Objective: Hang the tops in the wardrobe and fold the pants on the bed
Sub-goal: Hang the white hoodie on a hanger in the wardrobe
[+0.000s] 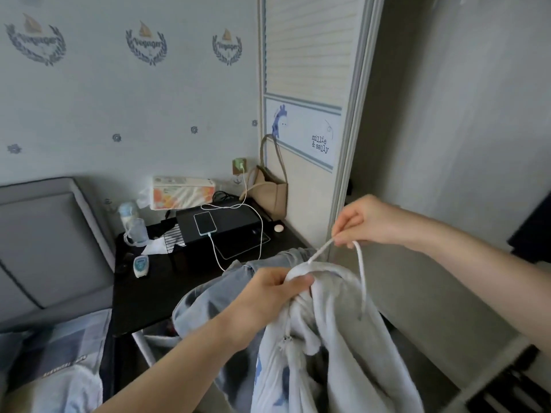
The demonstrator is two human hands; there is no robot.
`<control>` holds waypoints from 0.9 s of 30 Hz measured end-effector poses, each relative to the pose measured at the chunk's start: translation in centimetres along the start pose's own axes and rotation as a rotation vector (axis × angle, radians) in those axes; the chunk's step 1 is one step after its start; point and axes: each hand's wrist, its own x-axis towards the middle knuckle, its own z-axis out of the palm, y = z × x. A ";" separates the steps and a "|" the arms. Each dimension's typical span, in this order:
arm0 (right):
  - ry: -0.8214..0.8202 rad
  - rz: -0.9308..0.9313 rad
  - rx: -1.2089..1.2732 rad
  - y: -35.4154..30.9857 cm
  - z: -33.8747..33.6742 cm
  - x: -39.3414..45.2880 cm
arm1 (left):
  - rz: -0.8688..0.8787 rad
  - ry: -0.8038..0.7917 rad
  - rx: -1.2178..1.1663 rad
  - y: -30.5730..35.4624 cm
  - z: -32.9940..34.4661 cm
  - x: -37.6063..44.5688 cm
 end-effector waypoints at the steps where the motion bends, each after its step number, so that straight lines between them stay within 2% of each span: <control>1: 0.094 -0.042 -0.085 0.1 0.3 0.2 | -0.006 -0.015 0.003 0.2 0.7 0.3; 3: 0.292 -0.148 -0.248 0.0 1.4 0.4 | -0.019 -0.034 0.005 0.4 1.6 0.7; 5: 0.372 -0.207 -0.281 0.3 2.3 -0.4 | -0.012 -0.019 0.004 0.5 2.2 0.9; 7: 0.277 -0.157 -0.192 1.6 3.0 -1.9 | 0.012 0.032 0.009 0.6 2.6 1.1; 9: 0.081 0.033 -0.040 3.5 3.9 -3.9 | 0.012 0.088 0.005 0.8 3.0 1.3; 11: -0.116 0.152 -0.068 5.8 4.8 -5.6 | 0.011 0.136 -0.031 1.0 3.2 1.4; 14: -0.316 0.152 -0.032 8.5 6.4 -6.5 | 0.028 0.157 -0.050 1.6 3.7 1.8; 18: -0.357 0.099 0.257 9.6 8.4 -6.4 | 0.063 0.088 -0.060 2.4 4.7 2.1; 21: -0.146 0.077 0.127 10.5 7.9 -6.4 | 0.094 0.122 -0.003 2.4 5.2 2.9; 24: 0.199 0.089 -0.263 11.5 4.8 -6.8 | 0.081 0.208 0.123 2.0 4.9 3.5; 27: 0.432 0.132 -0.661 11.8 1.2 -7.2 | 0.039 0.226 0.242 1.2 5.4 4.1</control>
